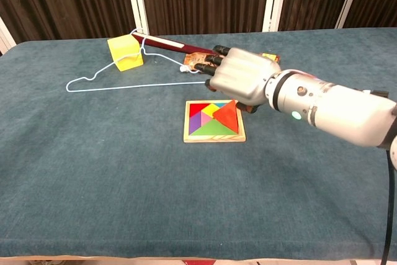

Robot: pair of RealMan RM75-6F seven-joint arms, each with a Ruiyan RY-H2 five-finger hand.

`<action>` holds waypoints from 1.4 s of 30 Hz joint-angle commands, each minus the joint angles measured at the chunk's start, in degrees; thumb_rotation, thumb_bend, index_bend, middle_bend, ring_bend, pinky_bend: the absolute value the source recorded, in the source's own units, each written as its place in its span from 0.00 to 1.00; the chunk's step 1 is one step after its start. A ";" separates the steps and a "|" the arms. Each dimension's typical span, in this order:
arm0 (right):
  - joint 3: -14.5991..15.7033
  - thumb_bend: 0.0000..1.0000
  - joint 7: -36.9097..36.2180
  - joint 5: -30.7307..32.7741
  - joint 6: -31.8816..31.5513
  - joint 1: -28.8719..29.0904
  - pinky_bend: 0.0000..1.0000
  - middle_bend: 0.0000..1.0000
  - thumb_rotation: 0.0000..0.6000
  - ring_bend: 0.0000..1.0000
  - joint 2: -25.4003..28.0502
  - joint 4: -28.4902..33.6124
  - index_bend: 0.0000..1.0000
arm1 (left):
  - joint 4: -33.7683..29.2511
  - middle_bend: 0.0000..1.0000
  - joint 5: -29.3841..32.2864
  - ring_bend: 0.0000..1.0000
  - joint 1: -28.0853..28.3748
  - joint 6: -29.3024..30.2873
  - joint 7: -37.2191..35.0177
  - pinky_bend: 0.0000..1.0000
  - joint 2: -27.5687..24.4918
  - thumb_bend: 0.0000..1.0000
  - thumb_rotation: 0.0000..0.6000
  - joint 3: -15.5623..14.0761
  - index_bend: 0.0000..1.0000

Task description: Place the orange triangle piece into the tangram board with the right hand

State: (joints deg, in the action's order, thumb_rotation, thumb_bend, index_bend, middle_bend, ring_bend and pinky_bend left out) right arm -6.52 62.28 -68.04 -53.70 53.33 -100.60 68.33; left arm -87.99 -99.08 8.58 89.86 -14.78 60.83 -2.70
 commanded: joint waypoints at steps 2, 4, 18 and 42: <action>-0.70 0.55 -0.32 2.08 1.19 0.01 0.00 0.00 1.00 0.00 0.99 0.46 0.44 | -0.21 0.00 -0.15 0.00 -0.15 0.12 0.22 0.03 -0.01 0.44 1.00 -0.15 0.00; -0.85 0.58 -0.72 2.99 1.79 0.08 0.00 0.00 1.00 0.00 0.97 0.09 0.46 | -0.08 0.00 0.03 0.00 0.05 -0.25 0.20 0.03 0.02 0.44 1.00 -0.04 0.00; -2.08 0.60 -4.30 8.17 5.83 1.91 0.00 0.00 1.00 0.00 -1.84 -3.38 0.49 | -0.05 0.00 0.52 0.00 0.39 -0.94 -0.16 0.03 -0.13 0.44 1.00 0.15 0.00; 0.57 0.60 -1.52 10.09 3.44 2.01 0.00 0.00 1.00 0.00 -0.66 0.08 0.50 | 0.34 0.00 0.20 0.00 0.23 -0.50 -0.50 0.03 -0.05 0.44 1.00 0.02 0.00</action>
State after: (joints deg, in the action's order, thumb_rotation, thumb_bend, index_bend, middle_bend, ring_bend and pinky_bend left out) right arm -6.06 60.53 -58.16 -50.06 55.39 -101.45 68.11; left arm -87.65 -98.88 8.80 89.37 -15.28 60.78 -2.68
